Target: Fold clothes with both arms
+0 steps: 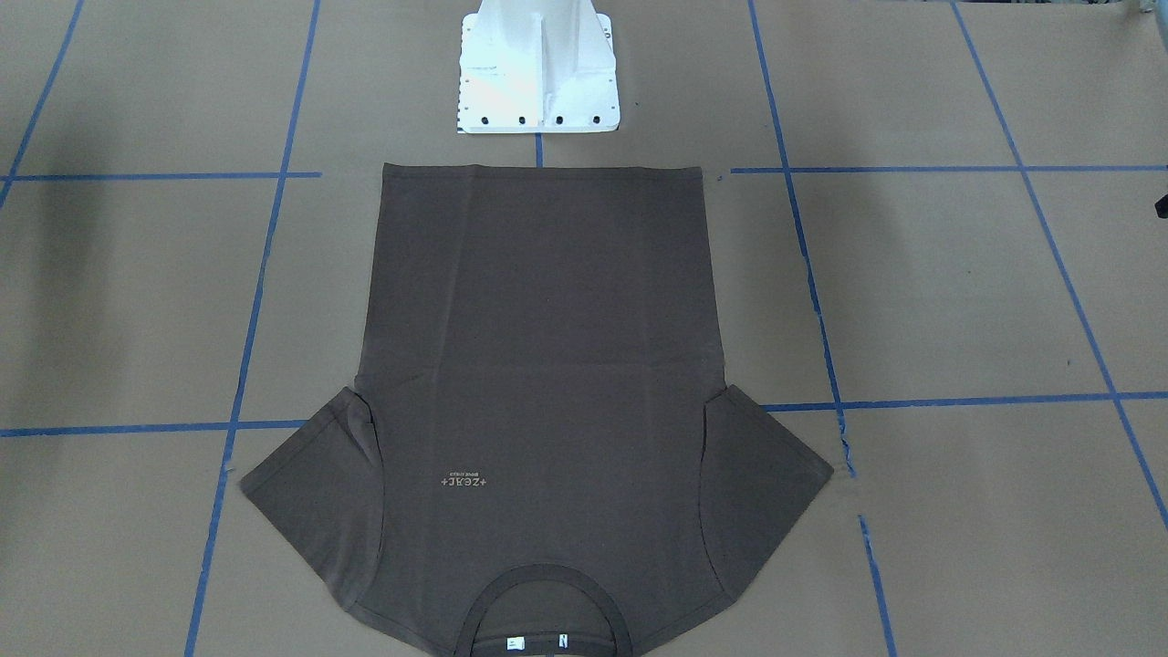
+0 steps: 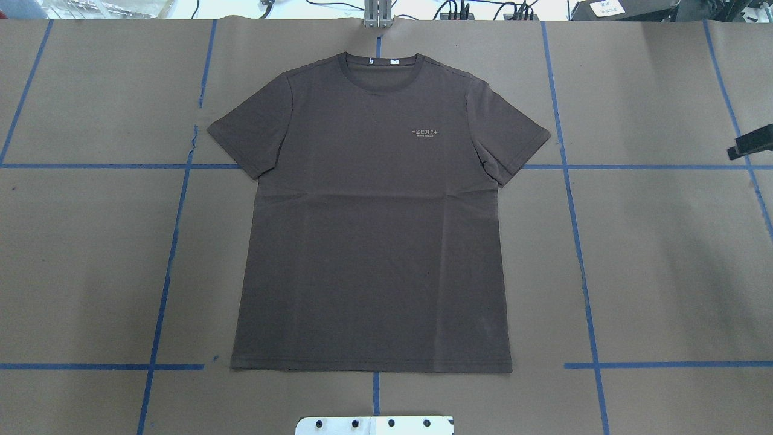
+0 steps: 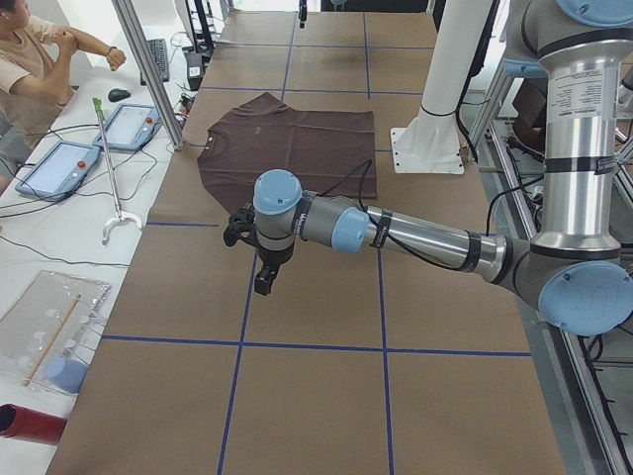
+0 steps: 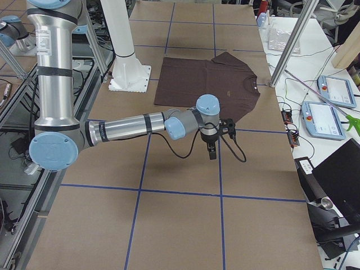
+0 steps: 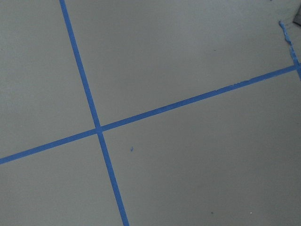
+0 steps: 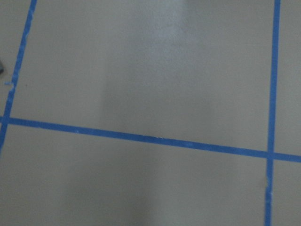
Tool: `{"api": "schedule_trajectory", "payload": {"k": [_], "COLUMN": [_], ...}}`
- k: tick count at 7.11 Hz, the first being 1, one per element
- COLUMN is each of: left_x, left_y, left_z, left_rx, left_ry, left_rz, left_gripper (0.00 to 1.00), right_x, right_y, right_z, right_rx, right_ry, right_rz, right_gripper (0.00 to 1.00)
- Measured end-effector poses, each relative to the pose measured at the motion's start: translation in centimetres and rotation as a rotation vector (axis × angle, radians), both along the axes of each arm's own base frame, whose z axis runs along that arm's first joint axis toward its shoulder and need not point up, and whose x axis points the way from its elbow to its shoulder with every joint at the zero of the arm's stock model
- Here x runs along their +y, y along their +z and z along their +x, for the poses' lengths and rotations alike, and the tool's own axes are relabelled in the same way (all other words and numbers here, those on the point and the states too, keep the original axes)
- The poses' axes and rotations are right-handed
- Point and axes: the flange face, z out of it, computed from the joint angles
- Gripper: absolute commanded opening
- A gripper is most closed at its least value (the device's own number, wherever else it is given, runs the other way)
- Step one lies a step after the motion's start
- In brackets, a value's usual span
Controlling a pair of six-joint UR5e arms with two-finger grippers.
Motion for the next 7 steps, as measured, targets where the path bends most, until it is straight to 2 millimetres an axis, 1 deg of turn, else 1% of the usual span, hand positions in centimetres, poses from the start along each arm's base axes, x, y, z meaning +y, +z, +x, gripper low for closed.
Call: {"api": "schedule_trajectory", "payload": {"k": [2,3,4,5,6,7], "left_x": [-0.8,-1.0,-1.1,-1.4,-1.6,-1.6], "left_y": [1.1,1.5,1.8,2.3,2.5,2.4], "left_z": [0.6,1.3,1.6,1.8,1.9,1.9], "left_rx": [0.020,0.046,0.062,0.067,0.070,0.071], "left_ry": [0.014,0.031,0.041,0.045,0.047,0.047], "left_rz": [0.037,0.077,0.096,0.102,0.105,0.108], "left_gripper": [1.00,1.00,1.00,1.00,1.00,1.00], "right_x": [-5.4,-7.9,-10.5,-13.2,-15.2,-16.0], "right_y": [-7.2,-10.7,-12.4,-12.2,-11.8,-11.1], "right_z": [-11.9,-16.6,-20.4,-23.6,-25.7,-26.9], "right_rx": [-0.022,-0.061,-0.099,-0.131,-0.143,-0.132], "right_ry": [0.121,0.173,0.221,0.273,0.313,0.332], "right_rz": [-0.041,-0.066,-0.080,-0.101,-0.116,-0.124], "right_gripper": [1.00,1.00,0.95,0.90,0.89,0.89]}}
